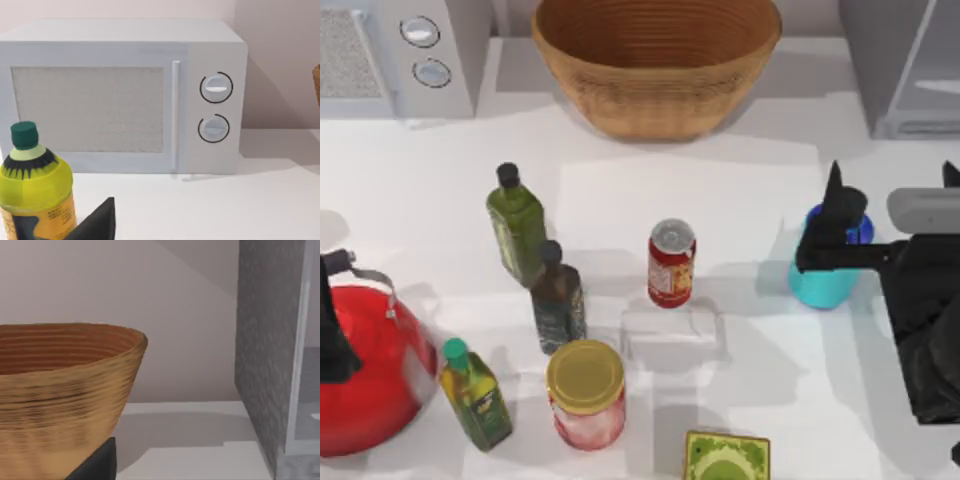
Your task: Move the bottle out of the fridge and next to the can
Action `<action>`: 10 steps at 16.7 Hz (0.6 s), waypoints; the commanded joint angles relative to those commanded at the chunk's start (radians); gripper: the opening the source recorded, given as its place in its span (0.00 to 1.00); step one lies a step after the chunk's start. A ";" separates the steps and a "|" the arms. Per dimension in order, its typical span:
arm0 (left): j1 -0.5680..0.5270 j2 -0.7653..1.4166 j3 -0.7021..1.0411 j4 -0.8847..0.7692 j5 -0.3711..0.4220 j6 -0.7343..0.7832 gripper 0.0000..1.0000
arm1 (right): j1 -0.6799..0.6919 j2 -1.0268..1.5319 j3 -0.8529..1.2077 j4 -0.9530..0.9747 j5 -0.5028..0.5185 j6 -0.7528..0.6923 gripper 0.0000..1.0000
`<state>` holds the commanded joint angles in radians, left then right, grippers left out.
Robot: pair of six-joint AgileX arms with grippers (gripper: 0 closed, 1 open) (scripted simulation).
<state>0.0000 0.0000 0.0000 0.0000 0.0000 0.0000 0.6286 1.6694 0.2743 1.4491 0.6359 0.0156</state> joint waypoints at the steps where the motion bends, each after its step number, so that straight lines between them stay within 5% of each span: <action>1: 0.000 0.000 0.000 0.000 0.000 0.000 1.00 | -0.027 -0.084 -0.011 -0.067 -0.031 0.000 1.00; 10: 0.000 0.000 0.000 0.000 0.000 0.000 1.00 | -0.353 -0.979 -0.163 -0.834 -0.357 -0.004 1.00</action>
<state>0.0000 0.0000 0.0000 0.0000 0.0000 0.0000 0.2759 0.6900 0.1114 0.6156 0.2786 0.0113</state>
